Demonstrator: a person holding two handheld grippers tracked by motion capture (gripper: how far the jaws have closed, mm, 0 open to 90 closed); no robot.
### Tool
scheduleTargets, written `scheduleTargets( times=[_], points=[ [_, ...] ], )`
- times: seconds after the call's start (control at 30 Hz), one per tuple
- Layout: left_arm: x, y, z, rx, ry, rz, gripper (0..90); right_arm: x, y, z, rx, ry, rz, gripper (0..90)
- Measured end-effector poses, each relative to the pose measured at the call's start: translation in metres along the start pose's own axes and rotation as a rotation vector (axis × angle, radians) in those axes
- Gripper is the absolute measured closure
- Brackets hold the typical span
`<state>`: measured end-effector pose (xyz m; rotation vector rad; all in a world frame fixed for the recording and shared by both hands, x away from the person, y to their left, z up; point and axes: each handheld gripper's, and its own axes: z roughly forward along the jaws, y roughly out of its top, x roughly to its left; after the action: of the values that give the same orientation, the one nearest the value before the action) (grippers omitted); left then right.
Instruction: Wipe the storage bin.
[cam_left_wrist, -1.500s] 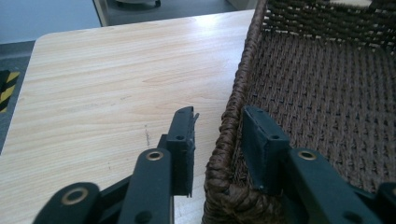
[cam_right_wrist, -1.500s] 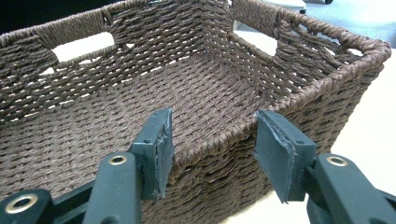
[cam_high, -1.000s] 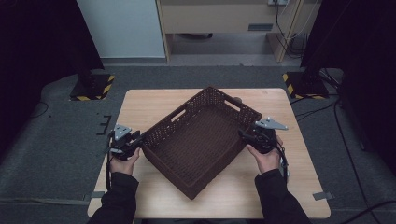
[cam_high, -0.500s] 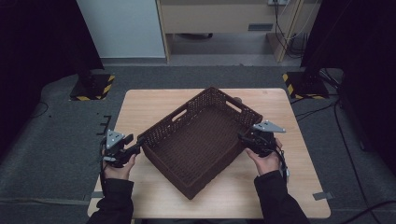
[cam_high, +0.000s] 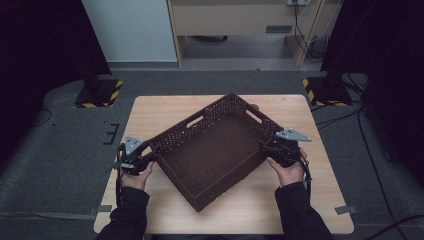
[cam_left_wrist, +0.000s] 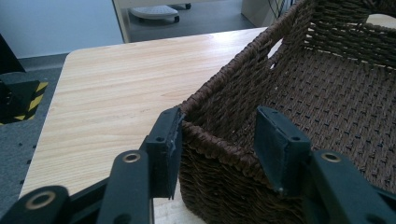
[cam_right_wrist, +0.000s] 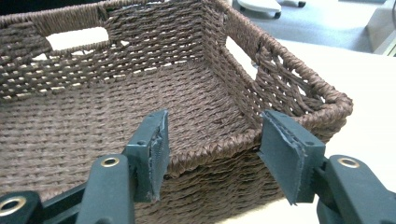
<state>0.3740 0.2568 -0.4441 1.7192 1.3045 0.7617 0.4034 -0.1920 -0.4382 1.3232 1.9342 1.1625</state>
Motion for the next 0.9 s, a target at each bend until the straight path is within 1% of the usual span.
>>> scheduleTargets(
  times=[0.07, 0.17, 0.23, 0.3, 0.37, 0.4, 0.47, 0.53, 0.6, 0.67, 0.73, 0.77, 0.83, 0.9],
  points=[
    [0.001, 0.000, -0.002, 0.008, -0.016, -0.012, 49.3, 0.001, -0.001, 0.000, 0.002, -0.004, 0.004, 42.7],
    [-0.003, -0.001, -0.010, -0.003, -0.049, -0.029, 47.1, 0.001, -0.003, -0.001, -0.007, -0.007, 0.021, 43.2],
    [-0.007, -0.002, -0.013, -0.003, -0.063, -0.025, 46.1, 0.001, -0.004, -0.002, -0.005, -0.007, 0.017, 43.2],
    [-0.011, -0.003, -0.012, -0.001, -0.072, -0.015, 44.9, 0.003, -0.004, -0.003, -0.007, -0.014, 0.013, 43.2],
    [-0.013, -0.004, -0.007, 0.018, -0.061, -0.004, 44.5, 0.003, -0.004, -0.004, -0.004, -0.014, 0.007, 43.1],
    [-0.014, -0.004, -0.005, 0.016, -0.048, 0.002, 44.0, 0.003, -0.003, -0.004, -0.003, -0.009, 0.008, 42.9],
    [-0.013, -0.003, -0.002, 0.012, -0.037, 0.003, 45.2, 0.001, -0.001, -0.005, 0.003, 0.003, 0.008, 42.2],
    [-0.012, -0.001, 0.002, 0.020, -0.022, 0.010, 46.2, -0.001, 0.002, -0.008, -0.032, 0.000, 0.002, 41.5],
    [-0.010, 0.000, 0.006, 0.018, -0.011, 0.009, 47.1, -0.004, 0.004, -0.009, -0.054, -0.001, 0.004, 41.2],
    [-0.008, 0.001, 0.009, 0.015, -0.009, 0.008, 47.6, -0.006, 0.003, -0.008, -0.046, -0.012, -0.003, 41.2],
    [-0.007, 0.001, 0.009, 0.009, -0.018, 0.001, 47.6, -0.006, 0.000, -0.006, -0.034, -0.023, -0.019, 41.5],
    [-0.006, 0.001, 0.008, 0.010, -0.020, 0.001, 47.5, -0.005, 0.000, -0.005, -0.031, -0.033, -0.035, 41.8],
    [-0.007, 0.001, 0.005, 0.010, -0.029, -0.010, 46.9, -0.003, -0.001, -0.005, -0.028, -0.046, -0.064, 41.3],
    [-0.010, 0.001, 0.000, 0.014, -0.043, -0.008, 44.7, 0.000, -0.002, -0.005, -0.020, -0.064, -0.095, 41.4]
  ],
)
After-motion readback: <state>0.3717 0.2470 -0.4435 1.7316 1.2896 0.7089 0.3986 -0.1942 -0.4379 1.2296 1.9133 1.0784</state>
